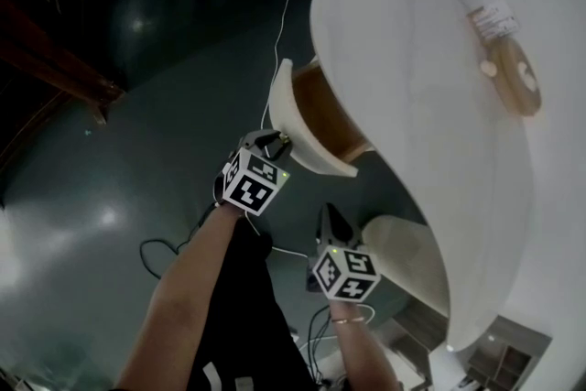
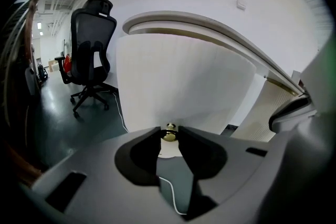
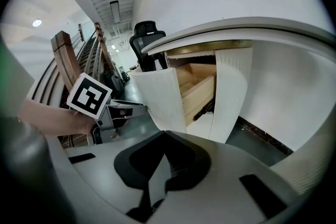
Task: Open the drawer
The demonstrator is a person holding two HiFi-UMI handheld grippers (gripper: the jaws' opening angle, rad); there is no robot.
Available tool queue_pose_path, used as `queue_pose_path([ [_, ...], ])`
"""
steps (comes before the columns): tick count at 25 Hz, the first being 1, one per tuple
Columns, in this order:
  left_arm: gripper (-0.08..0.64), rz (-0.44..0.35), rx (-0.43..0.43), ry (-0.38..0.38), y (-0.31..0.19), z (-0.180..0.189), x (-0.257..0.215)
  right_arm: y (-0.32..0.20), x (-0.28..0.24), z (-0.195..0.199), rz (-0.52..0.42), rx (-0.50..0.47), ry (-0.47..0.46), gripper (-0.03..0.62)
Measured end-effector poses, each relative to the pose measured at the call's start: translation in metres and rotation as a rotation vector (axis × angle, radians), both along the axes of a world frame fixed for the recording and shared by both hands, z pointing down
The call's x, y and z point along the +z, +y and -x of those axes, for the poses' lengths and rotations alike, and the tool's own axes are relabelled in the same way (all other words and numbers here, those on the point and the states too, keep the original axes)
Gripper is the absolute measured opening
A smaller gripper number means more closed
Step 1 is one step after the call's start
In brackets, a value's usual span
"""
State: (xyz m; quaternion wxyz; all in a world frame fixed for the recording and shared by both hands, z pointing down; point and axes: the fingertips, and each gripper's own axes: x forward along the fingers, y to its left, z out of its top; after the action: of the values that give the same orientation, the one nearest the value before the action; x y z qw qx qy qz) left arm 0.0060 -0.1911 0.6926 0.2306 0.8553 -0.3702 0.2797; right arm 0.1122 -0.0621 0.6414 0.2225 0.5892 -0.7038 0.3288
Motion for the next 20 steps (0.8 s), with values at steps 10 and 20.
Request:
queue_pose_path([
  [10,0.103,0.057,-0.045,-0.032,0.018,0.019,0.003,0.021,-0.002,0.000,0.028,-0.014,-0.014,0.003],
  [20,0.101,0.105,-0.082,-0.063,0.034,0.039,0.006,0.029,-0.007,0.003,0.039,-0.043,-0.004,0.005],
])
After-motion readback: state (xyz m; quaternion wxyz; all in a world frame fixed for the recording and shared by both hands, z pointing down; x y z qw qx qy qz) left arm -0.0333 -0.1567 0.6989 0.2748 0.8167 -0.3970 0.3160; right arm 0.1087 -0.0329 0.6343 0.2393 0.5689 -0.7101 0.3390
